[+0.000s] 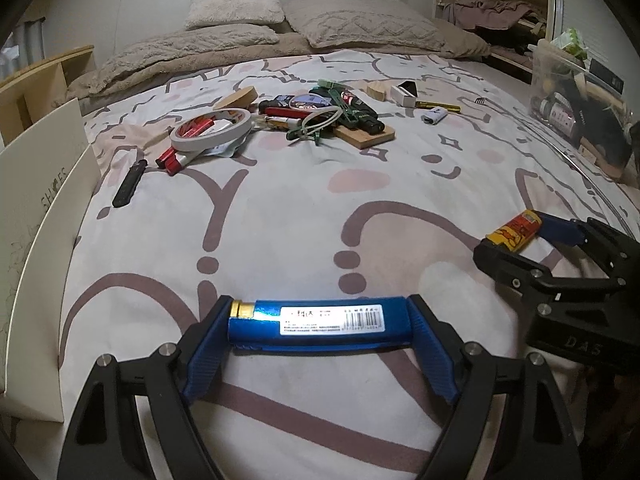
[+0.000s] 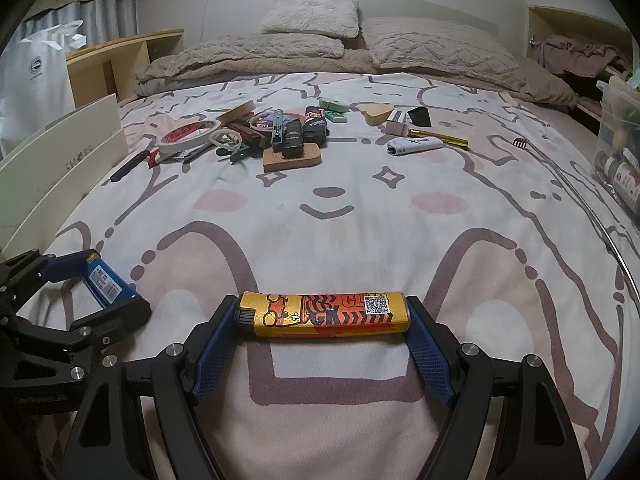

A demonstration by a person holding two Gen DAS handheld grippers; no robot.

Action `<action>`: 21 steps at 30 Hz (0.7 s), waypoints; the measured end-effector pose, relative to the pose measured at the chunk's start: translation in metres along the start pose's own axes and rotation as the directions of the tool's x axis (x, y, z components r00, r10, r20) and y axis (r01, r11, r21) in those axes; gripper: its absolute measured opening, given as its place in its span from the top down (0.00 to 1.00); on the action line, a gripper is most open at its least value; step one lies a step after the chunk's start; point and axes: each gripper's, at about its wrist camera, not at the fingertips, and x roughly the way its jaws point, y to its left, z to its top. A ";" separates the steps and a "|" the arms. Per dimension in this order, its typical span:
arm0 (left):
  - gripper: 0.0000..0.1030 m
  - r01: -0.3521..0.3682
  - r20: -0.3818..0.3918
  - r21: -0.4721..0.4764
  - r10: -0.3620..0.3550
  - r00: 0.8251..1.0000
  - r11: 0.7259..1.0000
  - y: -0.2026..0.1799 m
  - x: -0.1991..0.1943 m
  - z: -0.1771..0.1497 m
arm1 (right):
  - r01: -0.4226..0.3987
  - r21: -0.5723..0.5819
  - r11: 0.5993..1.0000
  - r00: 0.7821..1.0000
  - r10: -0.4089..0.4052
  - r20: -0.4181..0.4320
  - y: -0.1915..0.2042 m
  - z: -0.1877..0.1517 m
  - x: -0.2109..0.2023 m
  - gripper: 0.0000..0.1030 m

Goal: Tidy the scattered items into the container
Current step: 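Carry the blue lighter with left tool while right tool carries yellow-orange lighter to box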

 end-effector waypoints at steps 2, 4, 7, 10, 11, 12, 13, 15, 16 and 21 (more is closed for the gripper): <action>0.18 -0.001 -0.002 -0.001 0.001 1.000 1.000 0.000 0.000 -0.001 | 0.011 -0.009 1.000 1.000 -0.011 -0.001 0.002 0.000 0.000 0.22; 0.18 0.010 -0.006 -0.010 -0.010 1.000 1.000 0.002 0.000 -0.001 | 0.017 -0.013 1.000 1.000 -0.017 0.000 0.003 -0.001 0.000 0.22; 0.18 0.018 -0.010 -0.017 -0.018 1.000 1.000 0.003 0.001 -0.001 | 0.020 -0.017 1.000 1.000 -0.020 0.005 0.003 -0.001 -0.001 0.22; 0.18 0.019 -0.006 -0.018 -0.019 1.000 1.000 0.004 0.000 0.000 | 0.018 -0.014 1.000 1.000 -0.018 0.005 0.002 -0.001 -0.001 0.22; 0.18 0.023 -0.004 -0.021 -0.023 1.000 1.000 0.005 -0.001 0.000 | 0.024 -0.018 1.000 1.000 -0.023 0.005 0.003 -0.001 -0.001 0.22; 0.18 0.028 -0.002 -0.024 -0.028 1.000 0.999 0.005 -0.002 0.000 | 0.028 -0.022 0.999 1.000 -0.028 0.005 0.003 -0.001 -0.002 0.22; 0.18 0.029 0.001 -0.023 -0.029 1.000 0.999 0.005 -0.003 0.000 | 0.034 -0.027 0.999 0.999 -0.034 0.005 0.004 0.000 -0.002 0.22; 0.18 0.026 0.012 -0.015 -0.025 1.000 1.000 0.005 -0.008 0.000 | 0.043 -0.035 0.998 0.999 -0.043 0.011 0.006 0.000 -0.003 0.22; 0.18 0.025 0.018 -0.011 -0.025 1.000 1.000 0.004 -0.010 0.000 | 0.043 -0.038 0.998 0.999 -0.042 0.015 0.006 0.000 -0.004 0.22; 0.18 0.037 0.057 -0.006 -0.036 0.998 0.999 0.006 -0.023 0.004 | 0.053 -0.036 0.998 0.999 -0.053 0.013 0.008 0.002 -0.012 0.22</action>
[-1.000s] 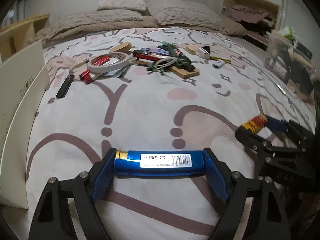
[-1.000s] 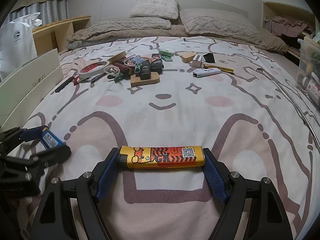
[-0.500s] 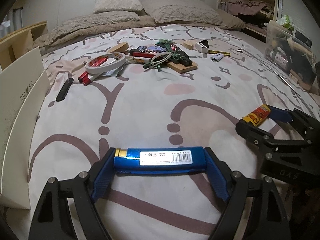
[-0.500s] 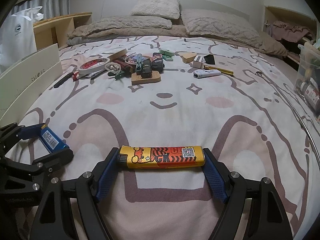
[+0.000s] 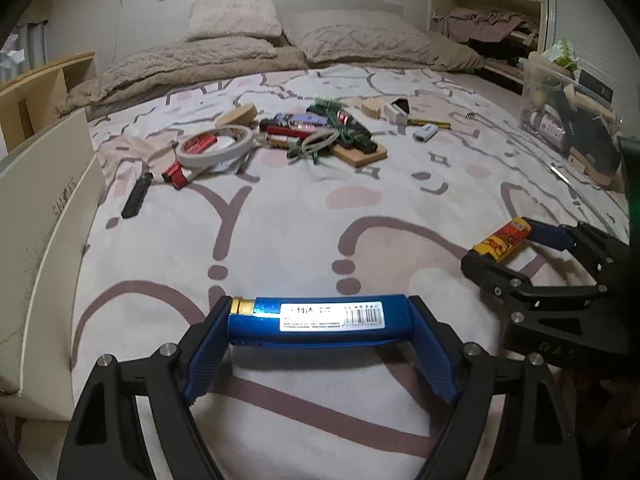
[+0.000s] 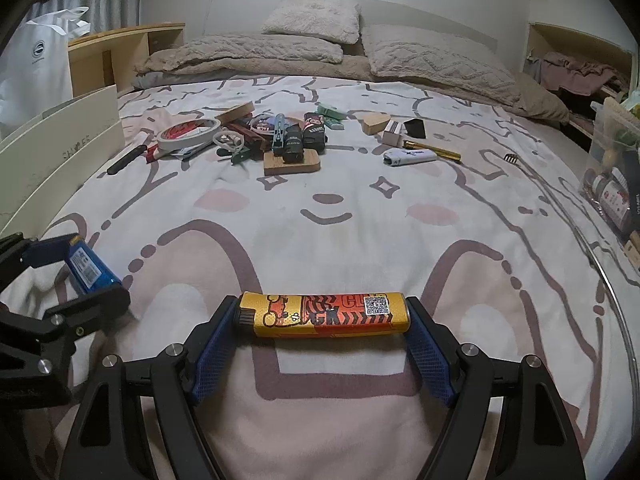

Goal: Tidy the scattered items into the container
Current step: 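Carry the blue lighter with left tool while right tool carries yellow-orange lighter to box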

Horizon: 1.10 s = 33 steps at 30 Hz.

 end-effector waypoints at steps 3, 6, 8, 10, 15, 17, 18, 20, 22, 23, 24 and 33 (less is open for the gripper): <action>0.18 0.012 0.029 -0.009 -0.011 1.000 1.000 0.002 -0.010 0.005 | -0.021 0.027 0.999 1.000 0.021 -0.015 0.001 -0.002 -0.004 0.22; 0.18 0.024 0.059 -0.025 -0.022 0.998 0.999 0.005 -0.021 0.011 | -0.026 0.024 0.999 0.999 0.027 -0.027 0.006 -0.003 -0.007 0.22; 0.18 0.026 0.081 -0.034 -0.023 0.996 0.999 0.009 -0.029 0.015 | -0.041 0.030 0.999 0.999 0.042 -0.026 0.009 -0.001 -0.012 0.22; 0.18 0.027 0.104 -0.047 -0.022 0.994 0.999 0.014 -0.037 0.020 | -0.051 0.027 0.998 0.999 0.051 -0.015 0.012 0.003 -0.017 0.22; 0.18 0.033 0.178 -0.088 -0.017 0.984 0.996 0.030 -0.066 0.033 | -0.079 -0.010 0.997 0.997 0.079 0.017 0.025 0.020 -0.032 0.22; 0.18 0.026 0.212 -0.092 -0.006 0.977 0.995 0.036 -0.077 0.038 | -0.091 -0.020 0.996 0.995 0.091 0.037 0.030 0.030 -0.039 0.22; 0.18 0.023 0.230 -0.094 -0.001 0.973 0.995 0.039 -0.083 0.040 | -0.098 -0.022 0.995 0.994 0.099 0.045 0.033 0.034 -0.042 0.22; 0.18 0.013 0.260 -0.099 0.013 0.966 0.995 0.044 -0.094 0.043 | -0.114 -0.027 0.993 0.991 0.116 0.063 0.039 0.045 -0.049 0.22; 0.18 0.000 0.292 -0.104 0.031 0.956 0.995 0.051 -0.105 0.046 | -0.127 -0.037 0.991 0.988 0.129 0.085 0.045 0.056 -0.056 0.22; 0.18 -0.009 0.305 -0.106 0.041 0.952 0.994 0.053 -0.109 0.047 | -0.133 -0.041 0.990 0.986 0.136 0.093 0.049 0.061 -0.058 0.22; 0.18 -0.022 0.319 -0.108 0.056 0.946 0.994 0.056 -0.115 0.047 | -0.139 -0.046 0.989 0.984 0.143 0.102 0.052 0.065 -0.061 0.22; 0.18 -0.103 0.416 -0.157 0.160 0.895 0.982 0.084 -0.155 0.044 | -0.189 -0.129 0.973 0.958 0.211 0.191 0.087 0.103 -0.086 0.22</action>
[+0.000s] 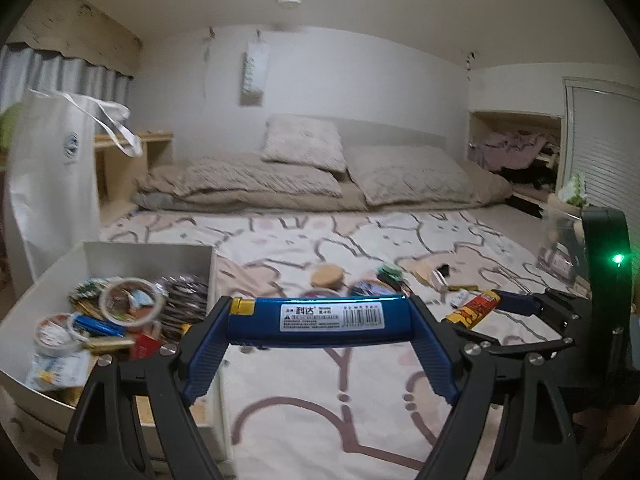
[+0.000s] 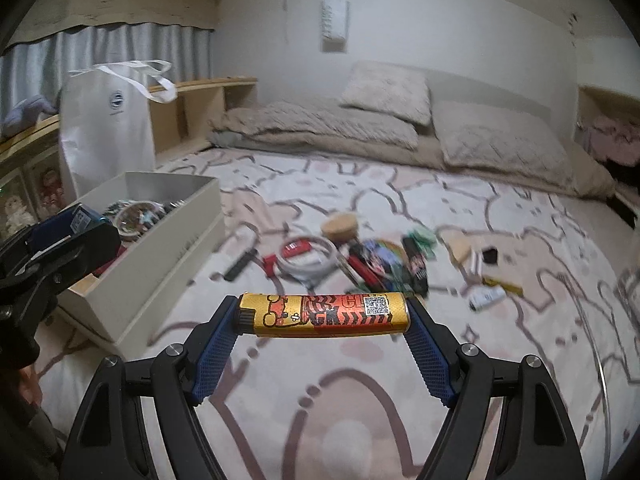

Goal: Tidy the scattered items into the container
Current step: 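Carry the blue lighter with left tool while right tool carries yellow-orange lighter to box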

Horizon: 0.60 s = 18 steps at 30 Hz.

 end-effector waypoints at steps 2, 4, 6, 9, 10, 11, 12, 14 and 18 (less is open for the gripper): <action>0.18 -0.022 0.016 -0.006 0.022 1.000 1.000 0.008 -0.004 0.003 | -0.010 -0.014 1.000 1.000 0.011 0.013 0.006 0.006 -0.002 0.22; 0.18 -0.042 0.026 -0.016 0.042 0.999 0.999 0.017 -0.007 0.004 | -0.026 -0.031 0.999 0.999 0.026 0.025 0.013 0.012 -0.002 0.22; 0.18 -0.070 0.034 -0.023 0.071 0.997 0.997 0.026 -0.008 0.005 | -0.039 -0.055 0.998 0.999 0.041 0.032 0.021 0.019 -0.002 0.22; 0.18 -0.116 0.038 -0.027 0.117 0.992 0.993 0.038 -0.008 0.005 | -0.050 -0.082 0.995 0.998 0.053 0.026 0.032 0.027 0.003 0.22; 0.18 -0.132 0.038 -0.030 0.133 0.990 0.991 0.043 -0.008 0.005 | -0.057 -0.088 0.994 0.998 0.059 0.026 0.036 0.030 0.004 0.22; 0.18 -0.145 0.039 -0.033 0.146 0.988 0.989 0.047 -0.007 0.005 | -0.069 -0.091 0.993 0.997 0.072 0.028 0.039 0.034 0.005 0.22; 0.18 -0.156 0.039 -0.038 0.158 0.987 0.987 0.052 -0.007 0.005 | -0.083 -0.093 0.992 0.996 0.086 0.030 0.043 0.037 0.007 0.22; 0.18 -0.175 0.038 -0.049 0.177 0.983 0.983 0.061 -0.007 0.006 | -0.102 -0.096 0.990 0.994 0.105 0.033 0.049 0.044 0.009 0.22; 0.18 -0.215 0.035 -0.066 0.218 0.975 0.974 0.077 -0.008 0.004 | -0.152 -0.088 0.984 0.987 0.156 0.041 0.063 0.062 0.017 0.22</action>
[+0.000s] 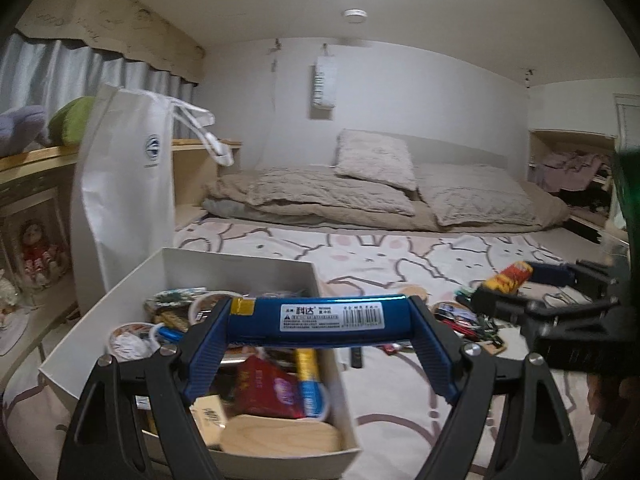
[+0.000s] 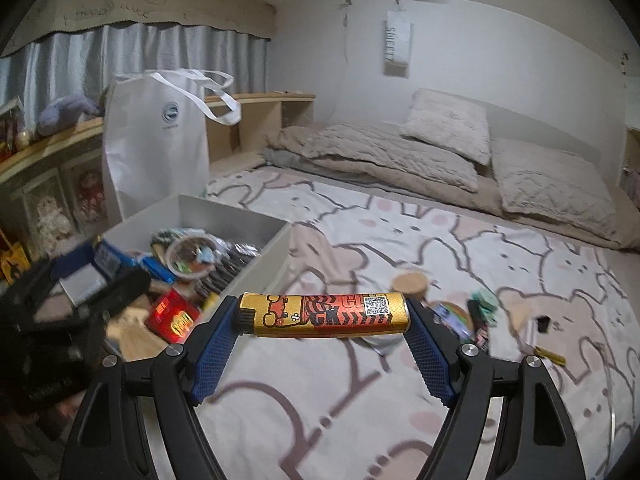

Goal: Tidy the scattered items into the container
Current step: 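Carry the blue lighter with left tool while right tool carries yellow-orange lighter to box, then lower yellow-orange lighter into box and open right tool while left tool holds blue lighter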

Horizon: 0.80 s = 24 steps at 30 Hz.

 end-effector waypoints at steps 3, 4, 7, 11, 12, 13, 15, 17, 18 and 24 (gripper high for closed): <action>0.18 -0.027 -0.003 -0.023 0.027 1.000 0.999 0.014 0.001 -0.001 | -0.028 0.000 1.000 1.000 0.028 0.008 0.008 0.014 0.009 0.22; 0.18 -0.030 -0.002 -0.034 0.030 1.000 0.999 0.017 0.001 -0.001 | -0.032 -0.004 0.999 0.999 0.032 0.009 0.011 0.018 0.013 0.22; 0.18 -0.044 -0.001 -0.058 0.044 0.999 0.997 0.030 0.001 0.000 | -0.051 -0.009 0.999 0.999 0.051 0.008 0.019 0.031 0.026 0.22; 0.18 -0.070 -0.002 -0.078 0.071 0.998 0.994 0.043 0.003 0.000 | -0.065 -0.018 0.998 0.998 0.065 -0.001 0.033 0.045 0.044 0.22; 0.18 -0.078 -0.009 -0.081 0.078 0.997 0.994 0.046 0.004 0.000 | -0.073 -0.023 0.997 0.997 0.073 -0.001 0.038 0.049 0.049 0.22; 0.18 -0.088 -0.017 -0.085 0.087 0.996 0.993 0.049 0.006 0.000 | -0.080 -0.026 0.996 0.997 0.079 -0.003 0.041 0.052 0.054 0.22; 0.18 -0.105 -0.028 -0.095 0.103 0.994 0.990 0.054 0.008 -0.002 | -0.090 -0.033 0.995 0.996 0.089 -0.011 0.049 0.059 0.064 0.22; 0.18 -0.119 -0.035 -0.101 0.116 0.993 0.988 0.060 0.010 -0.003 | -0.107 -0.034 0.994 0.994 0.106 -0.028 0.055 0.067 0.078 0.22; 0.18 -0.128 -0.037 -0.103 0.125 0.991 0.986 0.063 0.012 -0.003 | -0.120 -0.027 0.992 0.992 0.118 -0.043 0.058 0.072 0.087 0.22; 0.18 -0.164 -0.042 -0.123 0.160 0.986 0.979 0.078 0.013 -0.003 | -0.203 0.057 0.978 0.966 0.209 -0.151 0.070 0.098 0.143 0.22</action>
